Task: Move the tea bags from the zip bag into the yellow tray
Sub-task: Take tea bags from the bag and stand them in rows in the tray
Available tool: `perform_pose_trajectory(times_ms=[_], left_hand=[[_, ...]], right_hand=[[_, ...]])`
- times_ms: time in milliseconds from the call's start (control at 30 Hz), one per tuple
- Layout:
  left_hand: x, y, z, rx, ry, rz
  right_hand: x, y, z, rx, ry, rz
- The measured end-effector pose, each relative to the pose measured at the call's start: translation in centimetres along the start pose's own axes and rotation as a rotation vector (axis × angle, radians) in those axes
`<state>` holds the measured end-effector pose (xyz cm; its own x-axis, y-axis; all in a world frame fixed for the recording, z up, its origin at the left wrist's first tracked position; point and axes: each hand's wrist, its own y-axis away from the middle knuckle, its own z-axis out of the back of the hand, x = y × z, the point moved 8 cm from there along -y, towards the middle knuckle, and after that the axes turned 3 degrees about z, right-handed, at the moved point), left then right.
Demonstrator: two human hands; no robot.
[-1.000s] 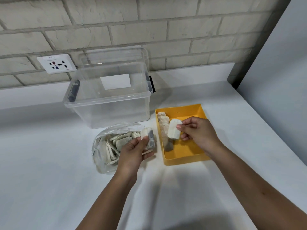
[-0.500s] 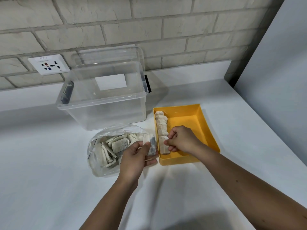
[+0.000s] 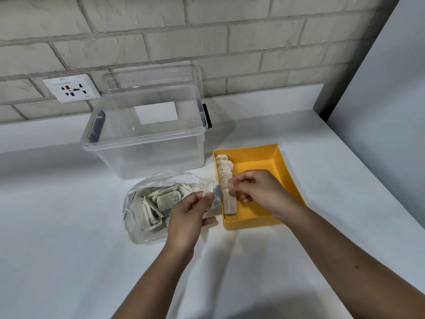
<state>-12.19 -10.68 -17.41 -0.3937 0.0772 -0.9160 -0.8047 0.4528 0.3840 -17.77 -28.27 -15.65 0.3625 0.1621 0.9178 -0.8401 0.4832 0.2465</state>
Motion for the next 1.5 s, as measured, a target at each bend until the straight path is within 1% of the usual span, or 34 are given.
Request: perform_pose_trajectory(times_ms=[33, 67, 100, 200, 333, 433, 567, 767, 867, 1067, 1167, 1233, 1333, 1400, 1433, 1500], left_hand=[[-0.3, 0.0, -0.3, 0.018, 0.009, -0.008], [-0.6, 0.0, -0.6, 0.034, 0.017, -0.012], [-0.8, 0.0, -0.8, 0.046, 0.018, -0.013], [-1.1, 0.0, -1.1, 0.058, 0.02, -0.022], [-0.7, -0.5, -0.3, 0.02, -0.005, -0.028], [0.3, -1.1, 0.4, 0.001, -0.084, -0.02], [1.1, -1.1, -0.1, 0.051, -0.239, -0.039], [1.4, -1.1, -0.7, 0.059, -0.334, -0.037], [1.5, -1.3, -0.5, 0.057, -0.342, -0.034], [1.6, -1.3, -0.7, 0.059, -0.31, -0.013], [0.9, -1.0, -0.7, 0.08, -0.205, 0.009], [-0.1, -0.6, -0.1, 0.077, -0.149, -0.009], [-2.3, 0.1, 2.8, -0.008, -0.108, -0.098], [-3.9, 0.5, 6.1, -0.142, -0.161, -0.191], [-4.7, 0.7, 7.8, -0.228, -0.253, -0.251], [-6.2, 1.0, 10.2, -0.374, -0.536, -0.356]], right_hand=[[0.6, 0.6, -0.7, 0.073, -0.129, -0.019], [1.3, 1.1, -1.2, 0.121, -0.19, -0.013], [1.8, 1.3, -1.4, 0.132, -0.186, 0.015], [2.5, 1.4, -0.8, 0.079, -0.117, 0.085], [1.8, 1.1, 0.8, 0.099, -0.125, 0.042], [0.1, 0.6, 1.7, 0.095, 0.023, -0.022], [-2.6, 0.0, 0.3, 0.17, 0.229, -0.101], [-4.1, -1.2, -0.1, 0.038, 0.354, -0.063], [-3.9, -1.4, -0.3, 0.017, 0.372, -0.041], [-3.5, -1.6, -0.5, 0.033, 0.499, -0.022], [-2.2, -1.2, 0.7, -0.021, 0.586, 0.014], [-0.5, -0.7, 1.3, -0.082, 0.634, 0.072], [2.6, 0.2, 0.7, -0.118, 0.531, 0.199], [4.4, 0.8, -1.1, -0.073, 0.426, 0.264], [5.0, 1.0, -2.2, -0.041, 0.387, 0.286], [5.7, 1.2, -4.4, 0.024, 0.343, 0.322]])
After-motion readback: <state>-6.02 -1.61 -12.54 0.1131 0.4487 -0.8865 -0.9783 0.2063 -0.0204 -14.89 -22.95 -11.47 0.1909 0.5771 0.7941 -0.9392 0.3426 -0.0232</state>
